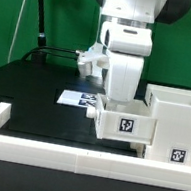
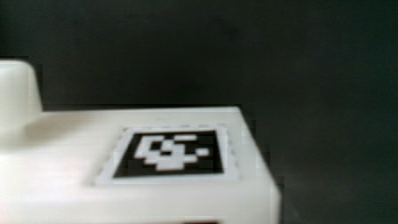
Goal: Assemble drawer
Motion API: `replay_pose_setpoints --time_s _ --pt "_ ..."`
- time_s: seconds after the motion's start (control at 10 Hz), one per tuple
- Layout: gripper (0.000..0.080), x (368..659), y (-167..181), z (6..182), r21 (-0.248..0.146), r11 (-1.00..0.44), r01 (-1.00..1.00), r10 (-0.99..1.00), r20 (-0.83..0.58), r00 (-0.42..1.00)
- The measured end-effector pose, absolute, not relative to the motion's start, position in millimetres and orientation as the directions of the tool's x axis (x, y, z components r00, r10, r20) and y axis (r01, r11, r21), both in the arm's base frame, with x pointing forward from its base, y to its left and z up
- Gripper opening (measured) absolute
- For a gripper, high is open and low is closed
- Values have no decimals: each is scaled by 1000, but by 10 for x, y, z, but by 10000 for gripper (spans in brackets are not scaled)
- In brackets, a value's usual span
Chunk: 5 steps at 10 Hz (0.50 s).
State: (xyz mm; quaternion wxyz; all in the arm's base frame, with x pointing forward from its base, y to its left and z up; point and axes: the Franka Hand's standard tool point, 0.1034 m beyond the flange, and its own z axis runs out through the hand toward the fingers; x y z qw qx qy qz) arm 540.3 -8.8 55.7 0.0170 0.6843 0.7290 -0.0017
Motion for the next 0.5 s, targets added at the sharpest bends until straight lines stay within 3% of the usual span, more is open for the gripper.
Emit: replay_pose_setpoints --time_s 0.5 --pt "42 5424 31 574 13 20 1000 1000 -24 -20"
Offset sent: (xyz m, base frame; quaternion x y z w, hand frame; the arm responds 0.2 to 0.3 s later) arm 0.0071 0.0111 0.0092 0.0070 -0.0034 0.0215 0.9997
